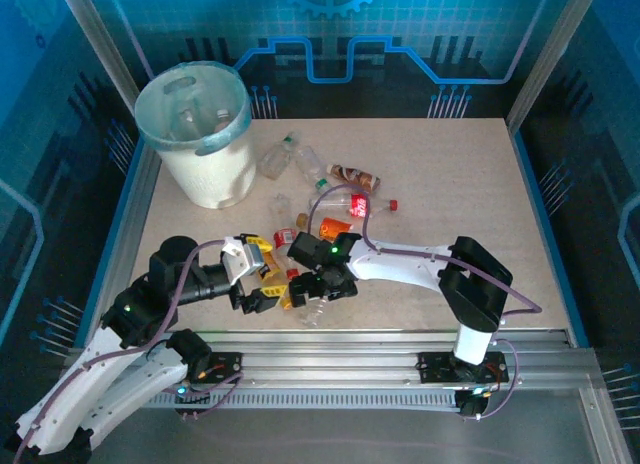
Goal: Put the plastic bottles in the bin
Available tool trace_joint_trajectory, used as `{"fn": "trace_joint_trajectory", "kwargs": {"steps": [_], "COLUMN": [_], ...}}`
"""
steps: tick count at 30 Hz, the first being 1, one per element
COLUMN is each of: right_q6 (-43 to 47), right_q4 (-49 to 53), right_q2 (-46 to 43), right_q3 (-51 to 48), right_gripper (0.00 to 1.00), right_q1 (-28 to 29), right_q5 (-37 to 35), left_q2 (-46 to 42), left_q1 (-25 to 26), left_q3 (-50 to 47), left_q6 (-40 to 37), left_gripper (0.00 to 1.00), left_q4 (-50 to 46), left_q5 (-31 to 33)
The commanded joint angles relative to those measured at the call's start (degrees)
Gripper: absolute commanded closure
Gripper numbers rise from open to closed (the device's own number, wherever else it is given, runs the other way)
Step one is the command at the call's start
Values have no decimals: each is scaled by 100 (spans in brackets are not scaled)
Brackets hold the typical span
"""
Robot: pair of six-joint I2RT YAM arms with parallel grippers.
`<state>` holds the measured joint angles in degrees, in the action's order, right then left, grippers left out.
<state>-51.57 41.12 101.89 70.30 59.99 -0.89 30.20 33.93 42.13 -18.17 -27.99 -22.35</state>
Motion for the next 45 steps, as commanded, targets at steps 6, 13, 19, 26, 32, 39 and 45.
{"fn": "trace_joint_trajectory", "kwargs": {"steps": [6,13,19,26,32,39,45], "right_q6": [-146,37,216,455,890,1649,2235], "right_q4": [-56,228,448,341,438,-115,-798], "right_q2": [43,-38,-168,-486,-905,-1933,-2891], "right_q3": [-263,-381,-544,-632,-777,-1162,-1334], "right_gripper": [0,10,22,31,36,36,36], "right_q1": [-208,-272,-303,-275,-198,-153,-241], "right_q5": [220,189,-22,-206,-593,-685,-950], "left_q2": [-66,-52,-45,-23,289,1512,2849], "left_q1": [30,27,27,25,26,19,7], "left_q3": [-79,-91,-66,33,517,1627,2854], "left_q6": [-68,-29,50,289,1277,2876,3705], "left_gripper": [12,12,12,12,8,11,11], "left_q4": [144,204,280,442,521,346,-280], "left_q5": [-20,73,119,186,773,1397,1479]}}
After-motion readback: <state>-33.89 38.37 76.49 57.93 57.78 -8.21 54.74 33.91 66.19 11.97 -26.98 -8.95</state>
